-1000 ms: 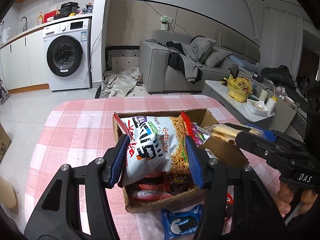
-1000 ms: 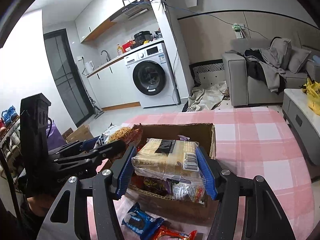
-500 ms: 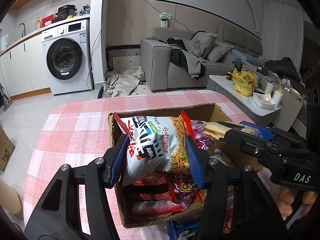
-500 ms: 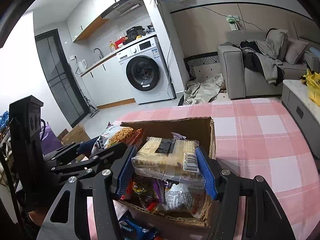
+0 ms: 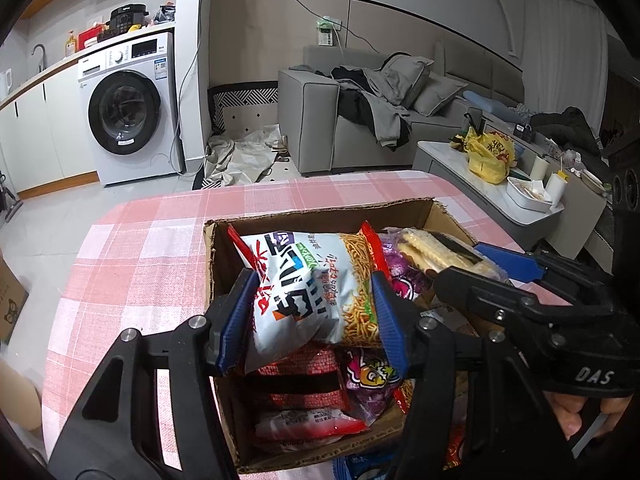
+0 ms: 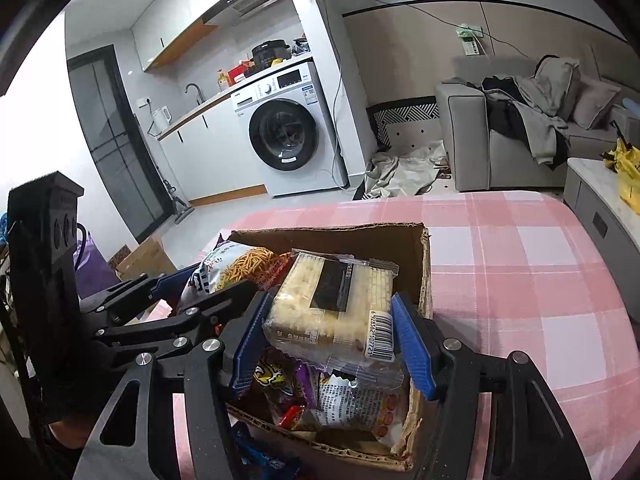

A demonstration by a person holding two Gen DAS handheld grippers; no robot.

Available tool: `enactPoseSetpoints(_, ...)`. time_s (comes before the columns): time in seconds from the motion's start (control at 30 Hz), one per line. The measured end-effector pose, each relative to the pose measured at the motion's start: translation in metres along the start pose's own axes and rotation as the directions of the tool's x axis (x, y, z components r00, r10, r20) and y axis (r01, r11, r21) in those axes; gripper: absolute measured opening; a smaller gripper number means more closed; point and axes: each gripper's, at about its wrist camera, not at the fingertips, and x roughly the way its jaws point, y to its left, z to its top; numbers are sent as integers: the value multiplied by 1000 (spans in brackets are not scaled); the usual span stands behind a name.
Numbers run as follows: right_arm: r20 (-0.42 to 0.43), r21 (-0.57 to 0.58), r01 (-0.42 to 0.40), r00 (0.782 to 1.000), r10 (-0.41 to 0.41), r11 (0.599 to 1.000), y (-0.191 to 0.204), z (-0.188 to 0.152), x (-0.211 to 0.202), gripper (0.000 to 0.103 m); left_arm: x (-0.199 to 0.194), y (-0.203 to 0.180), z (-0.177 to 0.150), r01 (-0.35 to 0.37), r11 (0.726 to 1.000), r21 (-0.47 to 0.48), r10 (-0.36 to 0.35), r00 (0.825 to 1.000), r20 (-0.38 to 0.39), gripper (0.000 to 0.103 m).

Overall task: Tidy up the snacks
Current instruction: 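Open both tools and withdraw them toward the two Oreo packets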

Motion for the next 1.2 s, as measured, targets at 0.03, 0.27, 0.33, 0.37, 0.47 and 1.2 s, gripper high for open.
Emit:
enactPoseSetpoints(0.03, -3, 4, -2, 1000, 2, 1000, 0, 0, -1, 69, 1, 0, 0, 0, 1000, -1, 0, 1000, -5, 55)
enactPoseSetpoints(0.27, 46, -50, -11, 999, 13, 999, 10, -2, -36, 93, -17, 0, 0, 16, 1000, -13, -16, 1000, 4, 63)
enactPoseSetpoints(0.33, 45, -62, 9, 999, -6, 998, 12, -4, -46, 99, -31, 0, -2, 12, 1000, -9, -12, 1000, 22, 77)
enactPoseSetpoints(0.37, 45, -64, 14, 999, -11, 998, 12, -6, -49, 101, -38, 0, -3, 13, 1000, -9, -13, 1000, 28, 81)
enactPoseSetpoints(0.47, 39, -71, 35, 999, -32, 997, 13, -13, -60, 103, -58, 3, -10, 25, 1000, -7, -25, 999, 32, 84)
enactPoseSetpoints(1.2, -143, -87, 104, 983, -115, 991, 12, -79, -68, 103, -118, 7, -83, -11, 1000, -28, 10, 1000, -23, 102)
